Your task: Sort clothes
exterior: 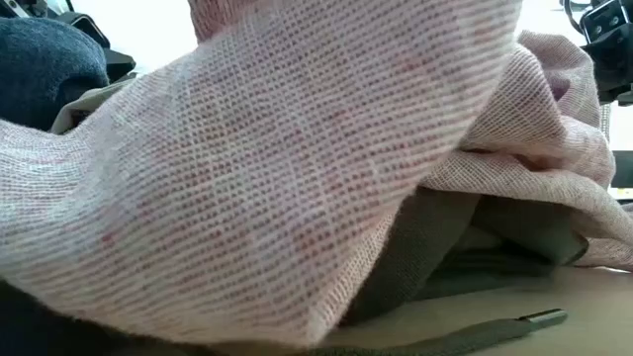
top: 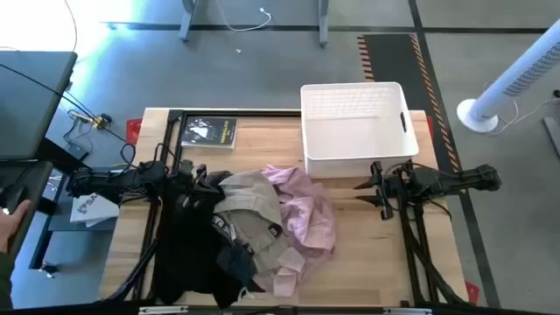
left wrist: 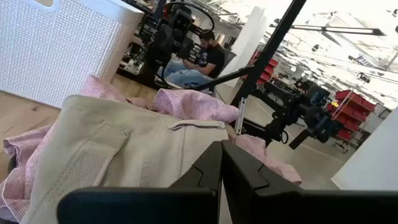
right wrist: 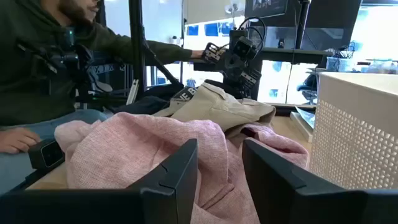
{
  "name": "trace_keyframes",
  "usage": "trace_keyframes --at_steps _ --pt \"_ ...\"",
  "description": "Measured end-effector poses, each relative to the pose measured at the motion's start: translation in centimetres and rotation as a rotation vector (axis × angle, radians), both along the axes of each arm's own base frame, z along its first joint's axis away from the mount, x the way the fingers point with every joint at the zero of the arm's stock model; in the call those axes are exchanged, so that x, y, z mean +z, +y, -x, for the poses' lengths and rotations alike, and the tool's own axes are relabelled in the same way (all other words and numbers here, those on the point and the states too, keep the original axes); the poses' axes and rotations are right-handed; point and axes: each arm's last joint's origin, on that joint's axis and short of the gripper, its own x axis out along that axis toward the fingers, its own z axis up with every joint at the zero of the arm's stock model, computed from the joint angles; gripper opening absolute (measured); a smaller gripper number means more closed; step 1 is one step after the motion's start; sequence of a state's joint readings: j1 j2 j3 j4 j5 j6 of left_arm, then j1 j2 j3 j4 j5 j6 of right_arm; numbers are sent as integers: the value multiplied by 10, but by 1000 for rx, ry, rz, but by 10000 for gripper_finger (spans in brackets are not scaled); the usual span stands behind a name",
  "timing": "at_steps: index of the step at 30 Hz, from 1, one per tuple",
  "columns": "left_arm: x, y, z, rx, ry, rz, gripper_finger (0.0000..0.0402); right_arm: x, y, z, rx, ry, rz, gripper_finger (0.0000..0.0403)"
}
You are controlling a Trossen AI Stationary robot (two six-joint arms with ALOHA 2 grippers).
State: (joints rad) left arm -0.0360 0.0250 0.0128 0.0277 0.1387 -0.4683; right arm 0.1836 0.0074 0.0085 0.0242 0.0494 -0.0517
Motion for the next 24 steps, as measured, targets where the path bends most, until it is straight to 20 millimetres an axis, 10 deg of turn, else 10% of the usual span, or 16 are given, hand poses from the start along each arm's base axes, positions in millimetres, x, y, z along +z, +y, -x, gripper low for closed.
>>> trace_keyframes --at_steps 24 --pt "0 1 0 9 0 0 8 0 0 0 0 0 0 124"
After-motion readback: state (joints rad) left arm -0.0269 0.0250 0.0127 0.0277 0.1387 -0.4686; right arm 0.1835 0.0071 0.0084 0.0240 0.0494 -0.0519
